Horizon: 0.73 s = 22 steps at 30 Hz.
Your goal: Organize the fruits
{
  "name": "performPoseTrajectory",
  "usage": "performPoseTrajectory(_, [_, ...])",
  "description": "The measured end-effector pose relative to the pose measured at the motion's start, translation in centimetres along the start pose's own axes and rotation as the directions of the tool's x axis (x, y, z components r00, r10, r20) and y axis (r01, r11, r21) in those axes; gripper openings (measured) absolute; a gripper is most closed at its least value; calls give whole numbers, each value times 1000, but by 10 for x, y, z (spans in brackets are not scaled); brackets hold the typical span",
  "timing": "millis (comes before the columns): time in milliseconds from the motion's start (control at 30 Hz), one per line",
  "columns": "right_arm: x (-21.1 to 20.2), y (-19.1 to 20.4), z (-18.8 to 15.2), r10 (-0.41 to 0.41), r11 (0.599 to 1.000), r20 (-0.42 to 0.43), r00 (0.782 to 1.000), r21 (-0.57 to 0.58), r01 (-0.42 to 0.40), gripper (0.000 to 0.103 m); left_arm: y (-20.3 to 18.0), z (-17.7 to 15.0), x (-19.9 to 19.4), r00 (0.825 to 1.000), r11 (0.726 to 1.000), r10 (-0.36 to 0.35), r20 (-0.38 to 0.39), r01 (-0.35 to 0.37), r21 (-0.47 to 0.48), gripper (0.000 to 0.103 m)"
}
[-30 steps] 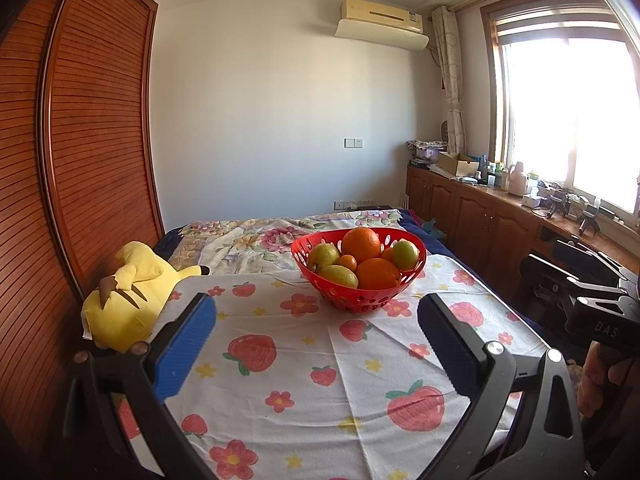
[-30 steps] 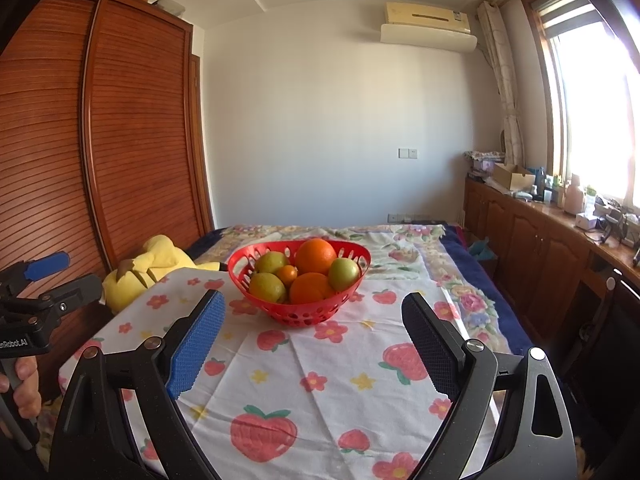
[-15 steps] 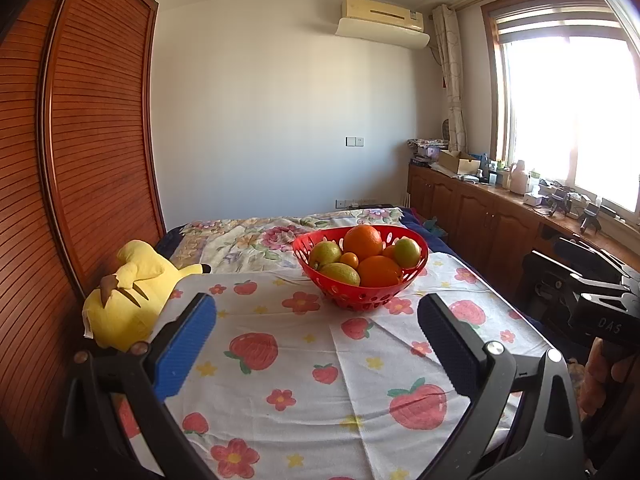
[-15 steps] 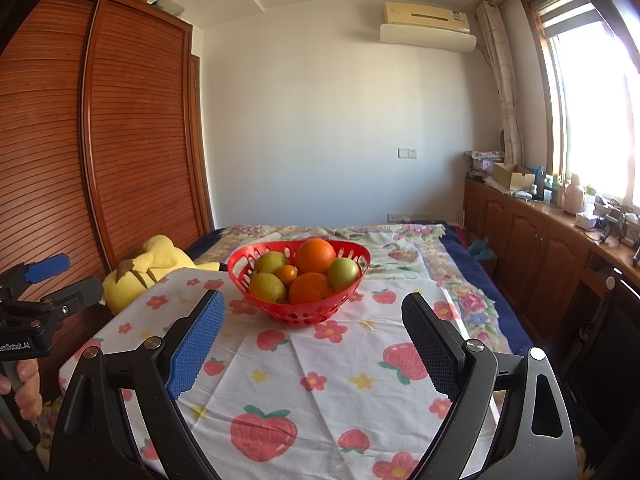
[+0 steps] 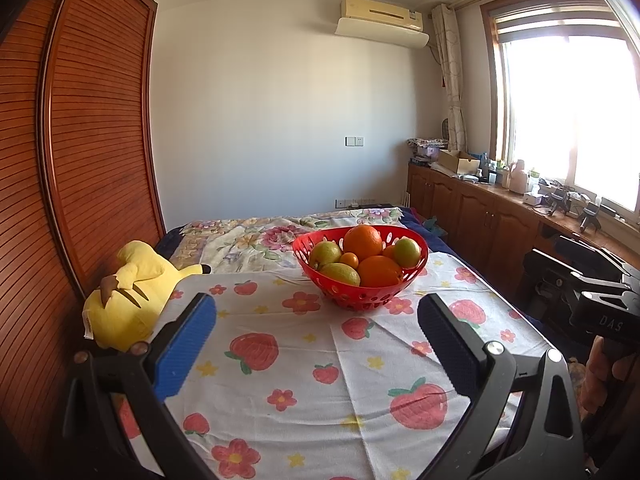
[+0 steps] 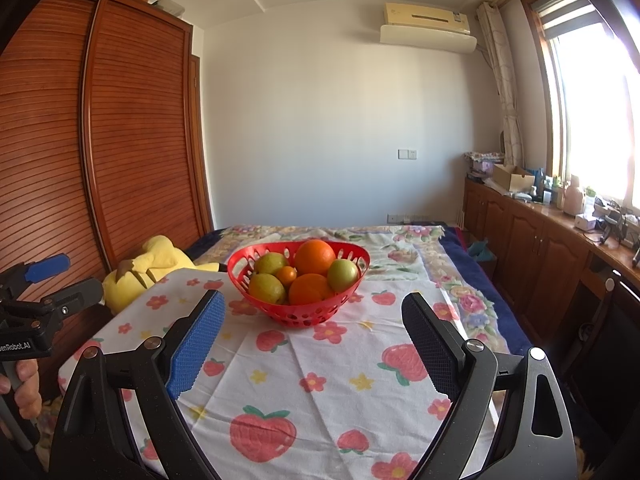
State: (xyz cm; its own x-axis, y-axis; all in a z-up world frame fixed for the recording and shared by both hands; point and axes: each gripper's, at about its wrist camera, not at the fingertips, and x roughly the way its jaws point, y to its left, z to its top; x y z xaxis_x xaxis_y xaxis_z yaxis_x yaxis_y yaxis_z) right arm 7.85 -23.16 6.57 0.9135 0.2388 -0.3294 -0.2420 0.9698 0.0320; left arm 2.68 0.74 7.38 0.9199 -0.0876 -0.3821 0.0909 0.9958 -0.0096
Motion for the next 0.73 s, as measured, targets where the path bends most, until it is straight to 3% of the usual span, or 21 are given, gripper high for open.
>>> performPoseTrajectory(733, [-2, -4, 0, -6, 1000, -2, 1000, 5, 6, 92, 0, 1, 0, 1000, 1000, -1, 3, 1, -1, 102])
